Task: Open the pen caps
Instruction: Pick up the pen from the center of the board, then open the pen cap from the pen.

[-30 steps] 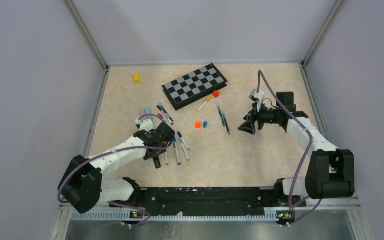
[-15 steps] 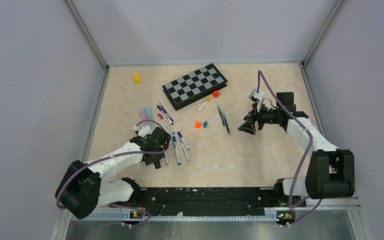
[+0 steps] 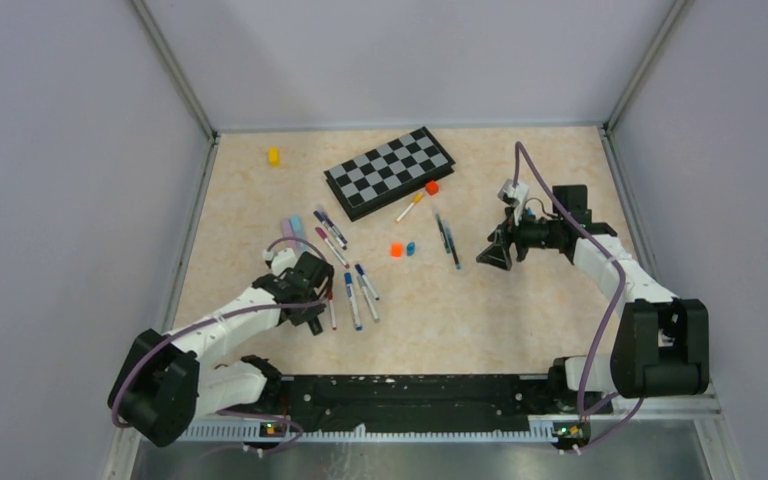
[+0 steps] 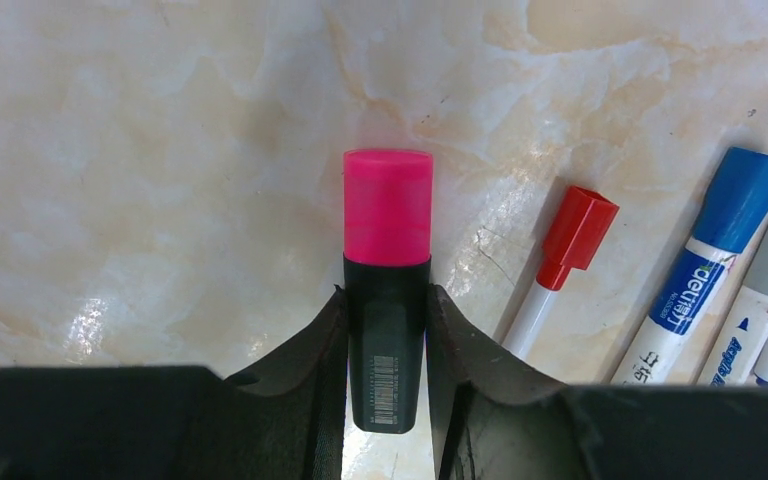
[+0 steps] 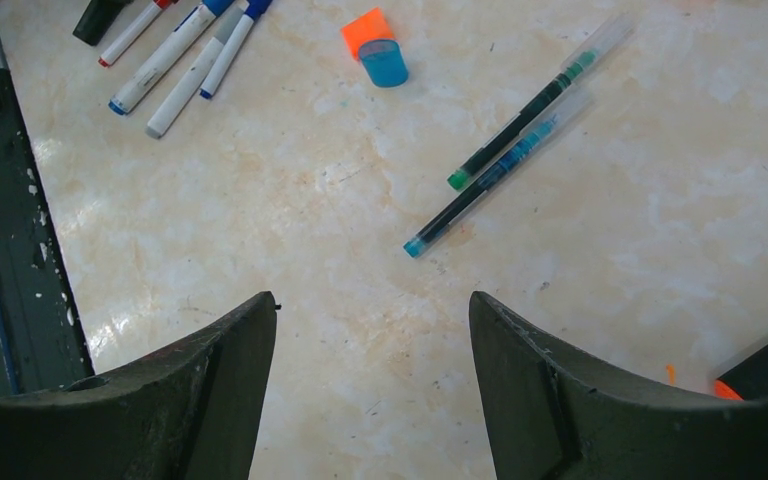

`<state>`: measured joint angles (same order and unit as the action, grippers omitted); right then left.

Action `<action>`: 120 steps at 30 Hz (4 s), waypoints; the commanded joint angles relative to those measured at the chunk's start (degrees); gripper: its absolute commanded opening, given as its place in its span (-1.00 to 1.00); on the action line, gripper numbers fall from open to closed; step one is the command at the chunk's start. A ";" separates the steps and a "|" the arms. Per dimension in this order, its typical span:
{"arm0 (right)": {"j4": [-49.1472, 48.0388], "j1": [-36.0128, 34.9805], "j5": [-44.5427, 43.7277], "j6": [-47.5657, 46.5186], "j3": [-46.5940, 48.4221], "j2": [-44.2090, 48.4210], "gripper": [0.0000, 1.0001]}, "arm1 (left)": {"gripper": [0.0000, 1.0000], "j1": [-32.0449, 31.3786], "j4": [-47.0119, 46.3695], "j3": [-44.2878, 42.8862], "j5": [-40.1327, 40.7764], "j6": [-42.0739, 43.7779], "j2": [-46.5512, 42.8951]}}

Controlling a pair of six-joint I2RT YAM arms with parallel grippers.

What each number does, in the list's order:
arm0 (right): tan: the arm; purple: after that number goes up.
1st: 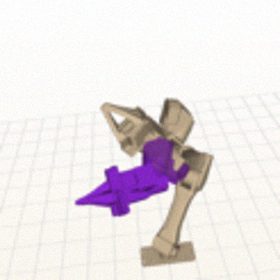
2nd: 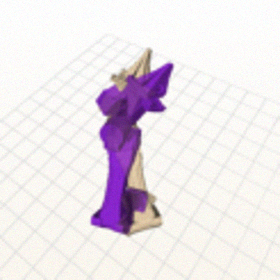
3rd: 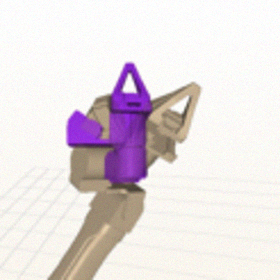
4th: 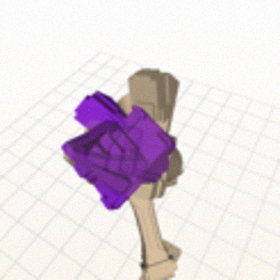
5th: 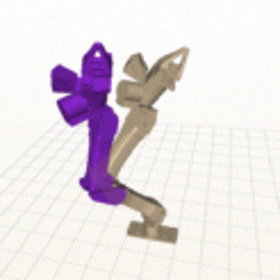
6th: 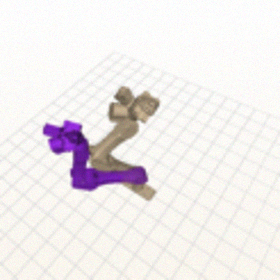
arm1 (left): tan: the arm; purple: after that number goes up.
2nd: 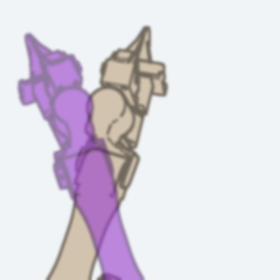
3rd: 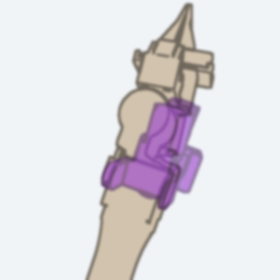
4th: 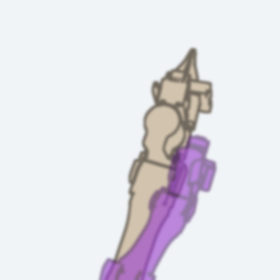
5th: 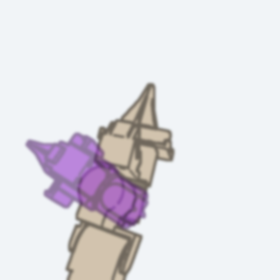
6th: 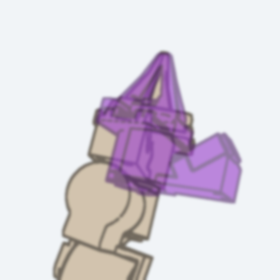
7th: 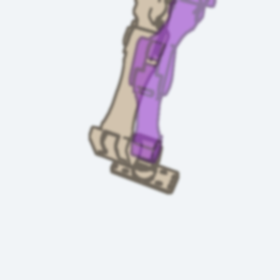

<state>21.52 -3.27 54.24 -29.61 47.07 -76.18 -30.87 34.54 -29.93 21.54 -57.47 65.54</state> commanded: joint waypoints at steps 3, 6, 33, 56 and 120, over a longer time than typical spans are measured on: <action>0.44 -0.38 2.20 -1.61 3.20 -0.10 0.38 | -0.61 0.65 -1.09 0.34 -1.59 2.08 -2.34; 0.99 -0.34 4.00 -2.08 3.15 -0.01 0.38 | -0.63 0.68 -2.01 -1.23 -2.08 4.71 -5.59; -35.22 -11.64 3.76 33.23 -8.21 1.48 0.59 | -0.96 -9.37 -72.40 -7.05 -28.00 0.48 12.48; -33.91 -21.55 -16.06 41.48 -4.94 -4.15 0.41 | -1.00 -18.18 -59.65 -15.92 -8.85 -6.96 20.68; 10.89 -20.20 19.38 -9.13 10.24 -7.71 -1.00 | 0.50 -5.42 -118.22 4.70 -67.37 10.78 16.08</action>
<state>33.54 -23.83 70.59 -37.91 54.57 -83.74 -36.47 -72.75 -22.81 -41.28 -41.52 78.59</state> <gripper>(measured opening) 0.096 0.789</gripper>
